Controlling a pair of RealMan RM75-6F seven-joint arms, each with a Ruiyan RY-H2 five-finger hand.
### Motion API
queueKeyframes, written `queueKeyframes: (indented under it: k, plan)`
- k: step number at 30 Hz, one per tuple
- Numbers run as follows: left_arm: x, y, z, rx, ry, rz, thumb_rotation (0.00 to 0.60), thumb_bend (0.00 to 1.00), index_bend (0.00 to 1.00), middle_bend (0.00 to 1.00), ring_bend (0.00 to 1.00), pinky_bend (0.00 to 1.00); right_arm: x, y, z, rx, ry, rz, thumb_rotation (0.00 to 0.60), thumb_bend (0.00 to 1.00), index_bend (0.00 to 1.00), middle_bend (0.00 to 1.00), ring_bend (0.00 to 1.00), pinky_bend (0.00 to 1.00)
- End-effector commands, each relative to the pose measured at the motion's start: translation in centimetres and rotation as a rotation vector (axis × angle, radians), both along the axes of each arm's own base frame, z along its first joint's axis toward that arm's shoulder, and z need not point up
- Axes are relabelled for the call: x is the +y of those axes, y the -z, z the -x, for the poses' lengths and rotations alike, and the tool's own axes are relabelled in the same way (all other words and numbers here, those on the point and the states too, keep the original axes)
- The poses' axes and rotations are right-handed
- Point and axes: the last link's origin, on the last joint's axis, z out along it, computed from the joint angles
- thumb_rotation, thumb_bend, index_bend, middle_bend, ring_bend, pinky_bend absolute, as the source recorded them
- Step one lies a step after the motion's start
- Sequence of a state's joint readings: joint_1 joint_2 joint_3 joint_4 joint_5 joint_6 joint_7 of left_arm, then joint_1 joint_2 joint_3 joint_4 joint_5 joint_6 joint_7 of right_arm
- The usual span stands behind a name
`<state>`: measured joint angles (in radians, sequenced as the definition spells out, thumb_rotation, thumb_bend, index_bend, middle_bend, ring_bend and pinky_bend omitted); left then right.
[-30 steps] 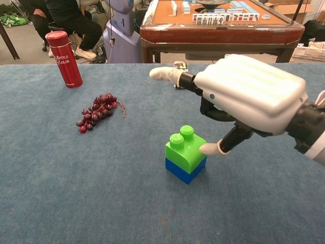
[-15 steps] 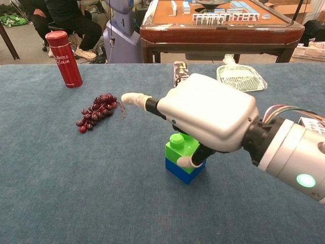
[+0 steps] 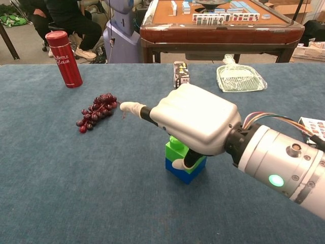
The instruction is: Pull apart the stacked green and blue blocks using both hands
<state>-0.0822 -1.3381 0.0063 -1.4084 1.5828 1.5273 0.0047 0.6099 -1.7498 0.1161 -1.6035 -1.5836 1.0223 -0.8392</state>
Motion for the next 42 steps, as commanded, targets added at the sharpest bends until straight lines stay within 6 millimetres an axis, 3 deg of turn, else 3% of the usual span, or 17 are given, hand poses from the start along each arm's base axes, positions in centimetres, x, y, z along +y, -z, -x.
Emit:
queueKeyframes:
  k: [1,10,22,42]
  plan:
    - [0.0,0.0,0.0,0.0,0.0,0.0,0.6,0.27,0.06,0.44,0.47,0.65,-0.1,0.3,-0.3,-0.002,-0.003,0.0,0.6,0.0,0.06,0.97,1.0,1.0]
    - [-0.2,0.1,0.2,-0.005,-0.01,0.005,0.6,0.27,0.06,0.44,0.47,0.65,0.0,1.2,-0.5,0.021,-0.017,-0.002,0.6,0.0,0.06,0.97,1.0,1.0]
    - [-0.3,0.4,0.3,-0.015,-0.011,0.009,0.6,0.27,0.06,0.44,0.47,0.65,-0.6,1.3,0.8,0.065,0.01,0.024,0.6,0.0,0.06,0.97,1.0,1.0]
    - [-0.2,0.8,-0.2,-0.021,-0.004,0.018,0.6,0.27,0.06,0.44,0.47,0.65,-1.8,-1.2,4.1,0.103,0.078,0.088,0.6,0.0,0.06,0.97,1.0,1.0]
